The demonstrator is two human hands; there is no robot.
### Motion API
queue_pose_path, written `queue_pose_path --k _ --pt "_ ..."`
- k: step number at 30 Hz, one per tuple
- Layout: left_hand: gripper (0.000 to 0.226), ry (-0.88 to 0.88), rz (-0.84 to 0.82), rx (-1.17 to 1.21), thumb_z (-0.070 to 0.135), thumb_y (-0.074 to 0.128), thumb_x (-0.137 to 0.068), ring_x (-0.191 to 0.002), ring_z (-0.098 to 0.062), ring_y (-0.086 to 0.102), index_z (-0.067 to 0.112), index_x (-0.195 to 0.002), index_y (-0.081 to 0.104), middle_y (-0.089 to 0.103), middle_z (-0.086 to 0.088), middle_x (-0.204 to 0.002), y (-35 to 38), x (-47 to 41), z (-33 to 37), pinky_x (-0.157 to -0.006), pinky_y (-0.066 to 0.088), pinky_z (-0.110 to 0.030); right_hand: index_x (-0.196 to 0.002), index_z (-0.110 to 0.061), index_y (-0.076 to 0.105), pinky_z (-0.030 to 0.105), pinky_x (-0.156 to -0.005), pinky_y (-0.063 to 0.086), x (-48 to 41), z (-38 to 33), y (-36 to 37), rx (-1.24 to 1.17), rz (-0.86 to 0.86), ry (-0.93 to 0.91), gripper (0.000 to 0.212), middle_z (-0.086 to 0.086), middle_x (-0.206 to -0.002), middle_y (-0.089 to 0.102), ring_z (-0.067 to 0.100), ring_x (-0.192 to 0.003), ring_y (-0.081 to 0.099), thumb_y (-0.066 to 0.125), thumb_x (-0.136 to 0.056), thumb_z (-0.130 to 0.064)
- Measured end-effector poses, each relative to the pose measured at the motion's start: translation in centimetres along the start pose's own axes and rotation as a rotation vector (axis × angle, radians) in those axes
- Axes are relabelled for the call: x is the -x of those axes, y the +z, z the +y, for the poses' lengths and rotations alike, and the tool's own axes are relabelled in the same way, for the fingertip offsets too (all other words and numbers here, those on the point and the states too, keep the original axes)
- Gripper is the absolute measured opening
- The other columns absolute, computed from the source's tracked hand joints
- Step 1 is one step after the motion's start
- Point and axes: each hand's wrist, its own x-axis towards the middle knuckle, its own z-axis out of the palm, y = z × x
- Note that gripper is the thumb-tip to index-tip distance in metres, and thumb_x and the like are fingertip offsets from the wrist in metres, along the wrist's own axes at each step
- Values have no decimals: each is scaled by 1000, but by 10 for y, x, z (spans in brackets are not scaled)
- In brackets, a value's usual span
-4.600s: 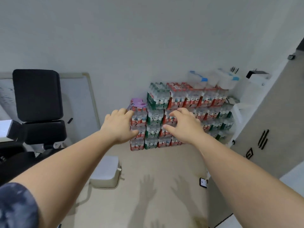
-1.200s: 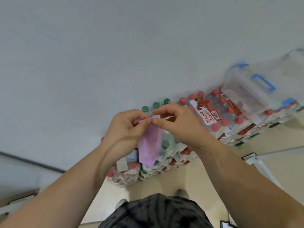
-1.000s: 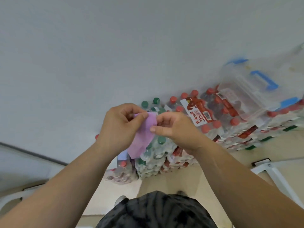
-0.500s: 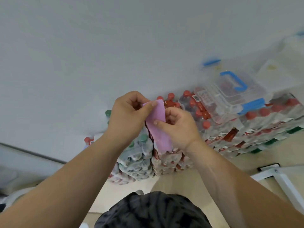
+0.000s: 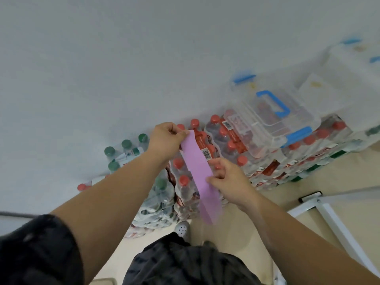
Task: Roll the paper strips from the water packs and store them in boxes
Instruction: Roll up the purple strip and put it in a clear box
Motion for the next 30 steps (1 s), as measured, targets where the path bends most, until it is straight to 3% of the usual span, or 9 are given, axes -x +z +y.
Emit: queue_pose_path --k 3,7,10,12,14,16,22,26,30 --pt "23 -49 -77 -101 22 78 -85 -44 -14 54 1 -81 67 64 -4 -67 11 -37 -15 -48 48 -26 -104 -30 56 31 -70 52 -9 2 4 39 112 58 32 7 -89 70 14 -78 64 70 -89 -6" --pt "21 -24 -172 -198 27 78 -84 -52 -14 52 9 -79 70 64 1 -67 23 -83 -28 -49 44 -23 -84 -16 66 15 -72 44 -33 -2 4 153 140 44 22 -1 -85 68 12 -79 60 65 -89 5" --pt "24 104 -217 -289 30 78 -84 -55 -11 53 9 -78 69 64 0 -69 27 -111 -28 -49 43 -17 -90 -23 72 13 -74 46 -53 -7 4 246 166 77 25 -3 -99 72 12 -85 65 62 -93 -1" --pt "27 252 -236 -554 37 71 -88 -65 -17 58 14 -78 64 64 -2 -75 26 -126 -27 -55 43 -25 -103 -22 75 11 -71 46 -64 -10 4 320 180 75 24 -3 -111 73 10 -83 66 59 -95 -5" --pt "24 411 -230 -885 39 60 -94 -82 -30 61 16 -86 60 65 -8 -87 25 -131 -28 -64 43 -32 -117 -19 73 18 -82 51 -73 -15 7 396 174 81 29 -2 -123 71 13 -95 68 58 -95 -7" --pt "24 527 -229 -1008 38 57 -95 -95 -36 60 15 -102 58 63 -12 -103 22 -130 -32 -71 46 -38 -125 -17 70 32 -96 50 -79 -19 10 499 162 38 36 4 -129 68 24 -114 63 60 -92 -8" --pt "35 753 -329 -999 43 59 -90 -102 -34 57 13 -106 67 63 -10 -114 19 -102 -63 -85 45 -43 -117 -26 73 43 -89 51 -85 -8 11 772 183 -112 39 8 -114 59 36 -103 56 68 -79 -36" --pt "53 650 -472 -1047 51 38 -97 -142 -26 39 29 -143 51 45 0 -154 15 -83 -78 -115 27 -52 -107 -23 72 45 -86 51 -87 -10 4 959 104 -254 40 5 -133 60 34 -111 57 50 -83 -46" --pt "51 581 -385 -1074 47 32 -100 -149 -24 29 31 -147 44 36 2 -160 3 -72 -74 -119 19 -57 -107 -22 73 47 -100 45 -95 -23 -1 1019 18 -330 46 0 -143 56 27 -131 47 42 -88 -50"
